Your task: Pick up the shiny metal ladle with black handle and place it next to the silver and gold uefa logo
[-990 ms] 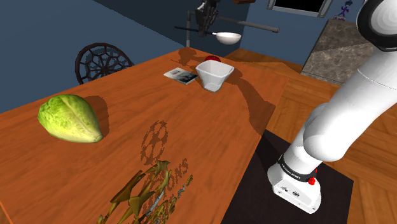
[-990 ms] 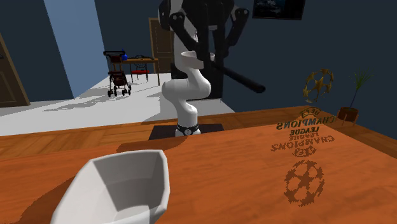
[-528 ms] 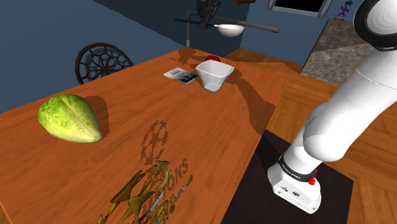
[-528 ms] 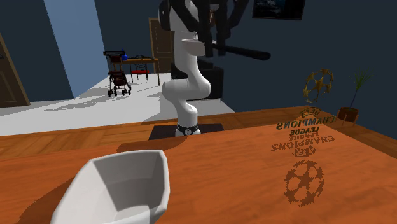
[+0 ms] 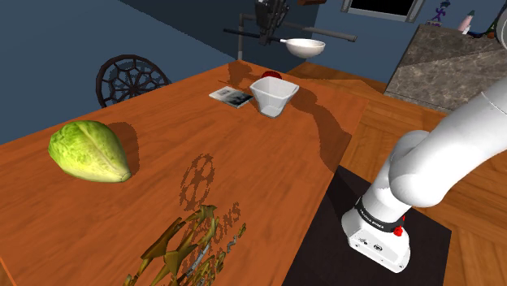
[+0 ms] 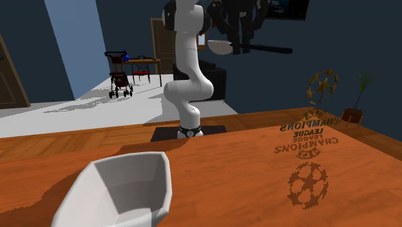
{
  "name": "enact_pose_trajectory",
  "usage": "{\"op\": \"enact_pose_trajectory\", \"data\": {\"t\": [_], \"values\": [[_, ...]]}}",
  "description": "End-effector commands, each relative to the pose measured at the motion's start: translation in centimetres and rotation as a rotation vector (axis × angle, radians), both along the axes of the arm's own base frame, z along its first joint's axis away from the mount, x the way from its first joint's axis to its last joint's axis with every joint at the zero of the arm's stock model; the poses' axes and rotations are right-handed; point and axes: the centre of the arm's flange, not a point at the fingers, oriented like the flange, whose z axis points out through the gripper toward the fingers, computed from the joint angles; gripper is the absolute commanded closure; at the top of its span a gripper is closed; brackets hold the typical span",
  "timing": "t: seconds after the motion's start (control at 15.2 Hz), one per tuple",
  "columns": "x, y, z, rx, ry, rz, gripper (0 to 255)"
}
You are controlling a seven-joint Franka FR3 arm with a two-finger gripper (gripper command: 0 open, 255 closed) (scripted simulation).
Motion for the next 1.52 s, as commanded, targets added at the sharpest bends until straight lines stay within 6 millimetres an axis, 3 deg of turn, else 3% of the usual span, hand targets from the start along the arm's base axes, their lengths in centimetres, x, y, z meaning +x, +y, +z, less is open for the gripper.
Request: {"op": "enact_pose_trajectory", "data": {"t": [0.0,1.45], "values": [[-2.0,2.0,0.1,-0.001,0.0,-0.001,255],[-24.2,20.7,0.1,-0.001,0.0,-0.001,255]]}}
